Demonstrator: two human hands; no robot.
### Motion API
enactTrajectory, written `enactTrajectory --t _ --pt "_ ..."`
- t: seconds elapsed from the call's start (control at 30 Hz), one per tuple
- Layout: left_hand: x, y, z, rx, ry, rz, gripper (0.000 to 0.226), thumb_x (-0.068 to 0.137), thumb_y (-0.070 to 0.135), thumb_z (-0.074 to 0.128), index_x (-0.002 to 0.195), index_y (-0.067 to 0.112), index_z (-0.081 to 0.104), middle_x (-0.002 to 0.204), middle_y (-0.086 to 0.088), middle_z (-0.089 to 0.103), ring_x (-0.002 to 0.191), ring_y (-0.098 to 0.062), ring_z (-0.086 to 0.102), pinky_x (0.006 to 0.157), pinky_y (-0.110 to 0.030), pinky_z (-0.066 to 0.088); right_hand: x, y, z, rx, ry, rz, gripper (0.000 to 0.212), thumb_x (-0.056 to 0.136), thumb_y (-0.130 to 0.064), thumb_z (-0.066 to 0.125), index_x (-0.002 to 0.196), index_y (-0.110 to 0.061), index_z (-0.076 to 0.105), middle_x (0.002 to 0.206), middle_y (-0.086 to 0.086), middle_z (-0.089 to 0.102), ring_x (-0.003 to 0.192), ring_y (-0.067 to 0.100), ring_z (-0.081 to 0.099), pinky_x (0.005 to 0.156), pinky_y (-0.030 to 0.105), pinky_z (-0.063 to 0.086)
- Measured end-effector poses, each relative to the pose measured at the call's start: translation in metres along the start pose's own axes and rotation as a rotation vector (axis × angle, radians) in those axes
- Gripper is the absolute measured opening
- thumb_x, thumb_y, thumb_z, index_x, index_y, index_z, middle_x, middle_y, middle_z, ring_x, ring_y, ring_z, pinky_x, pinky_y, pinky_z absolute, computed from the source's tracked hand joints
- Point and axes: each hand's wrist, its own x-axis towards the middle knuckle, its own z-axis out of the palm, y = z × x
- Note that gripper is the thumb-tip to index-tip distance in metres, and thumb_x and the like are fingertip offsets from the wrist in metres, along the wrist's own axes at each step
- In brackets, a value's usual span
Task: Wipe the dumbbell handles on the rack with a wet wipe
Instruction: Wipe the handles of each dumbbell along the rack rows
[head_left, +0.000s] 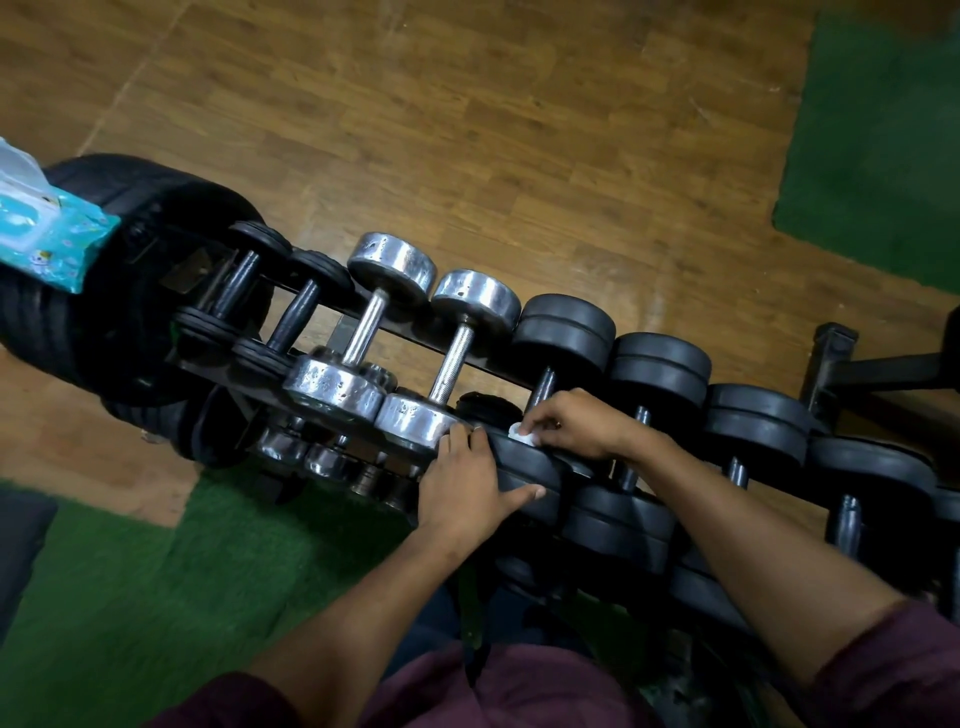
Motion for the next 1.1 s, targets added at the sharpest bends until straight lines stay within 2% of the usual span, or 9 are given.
enactTrajectory --t 0.07,0.2,0.33,0.53,0.6,0.67,0.87,1.03,1.1 --pt "0.001 0.001 -0.001 -0.002 -0.011 -0.005 0.103 0.07 0.089 0.058 0.14 0.014 0.045 0.133 -0.004 0.043 0.131 -0.024 0.042 0.095 -0.038 0.052 -0.009 0.006 0.003 0.091 0.041 0.047 0.017 0.087 -0.021 0.075 0.104 -0.023 0.077 0.092 -0.018 0.071 0.081 -0.01 0.06 0.076 0.009 0.039" --pt "0.001 0.001 -0.003 0.0 -0.027 -0.008 0.102 0.071 0.088 0.059 0.139 0.014 0.045 0.133 -0.004 0.043 0.131 -0.024 0.042 0.095 -0.038 0.052 -0.014 0.013 0.01 0.153 0.063 0.152 0.014 0.085 -0.017 0.074 0.098 -0.02 0.077 0.087 -0.015 0.069 0.083 -0.001 0.061 0.07 0.004 0.037" --pt "-0.001 0.002 -0.004 -0.007 -0.025 -0.008 0.096 0.071 0.087 0.061 0.134 0.015 0.047 0.129 -0.003 0.042 0.127 -0.023 0.043 0.09 -0.039 0.052 -0.011 0.021 0.026 0.182 0.038 0.312 0.013 0.082 -0.013 0.071 0.091 -0.02 0.076 0.083 -0.011 0.067 0.081 0.007 0.06 0.075 0.022 0.045" --pt "-0.001 0.004 -0.005 -0.007 -0.046 -0.023 0.098 0.072 0.086 0.061 0.137 0.015 0.045 0.132 -0.003 0.042 0.13 -0.024 0.042 0.092 -0.043 0.053 -0.003 0.017 0.051 0.926 0.231 0.572 0.032 0.085 0.011 0.054 0.065 -0.013 0.058 0.058 0.002 0.058 0.054 0.013 0.051 0.045 0.017 0.037" --pt "-0.001 0.004 -0.005 -0.011 -0.047 -0.024 0.098 0.072 0.086 0.062 0.137 0.015 0.045 0.132 -0.003 0.042 0.13 -0.024 0.043 0.092 -0.043 0.053 0.001 0.015 0.05 1.161 0.291 0.66 0.032 0.089 0.011 0.047 0.073 -0.014 0.059 0.063 0.006 0.062 0.053 0.013 0.059 0.048 0.019 0.044" --pt "-0.002 0.005 -0.005 -0.017 -0.048 -0.031 0.099 0.072 0.085 0.062 0.139 0.015 0.045 0.133 -0.004 0.042 0.131 -0.024 0.042 0.092 -0.043 0.052 0.006 0.016 0.046 1.387 0.364 0.705 0.032 0.091 0.011 0.043 0.082 -0.014 0.059 0.072 0.008 0.065 0.062 0.016 0.064 0.062 0.029 0.054" --pt "-0.004 0.008 -0.003 -0.012 -0.053 -0.047 0.106 0.075 0.084 0.06 0.15 0.013 0.037 0.143 -0.005 0.037 0.137 -0.025 0.039 0.097 -0.043 0.051 0.008 0.025 0.031 1.583 0.585 0.562 0.03 0.087 0.016 0.049 0.09 -0.011 0.061 0.075 0.009 0.064 0.064 0.013 0.057 0.07 0.026 0.052" --pt "-0.008 0.01 0.003 -0.016 -0.047 -0.08 0.11 0.077 0.085 0.055 0.156 0.013 0.029 0.15 -0.009 0.033 0.141 -0.029 0.035 0.105 -0.046 0.048 -0.007 0.032 0.032 1.529 0.613 0.408 0.027 0.083 0.015 0.057 0.091 -0.009 0.068 0.089 0.007 0.07 0.072 0.011 0.062 0.072 0.024 0.051" --pt "-0.012 0.012 0.007 -0.036 -0.032 -0.094 0.107 0.081 0.082 0.055 0.159 0.016 0.024 0.153 -0.011 0.031 0.143 -0.03 0.032 0.109 -0.046 0.044 -0.014 0.033 0.032 1.489 0.595 0.34 0.022 0.086 0.01 0.06 0.093 -0.009 0.069 0.083 0.007 0.069 0.068 0.01 0.061 0.069 0.021 0.05"
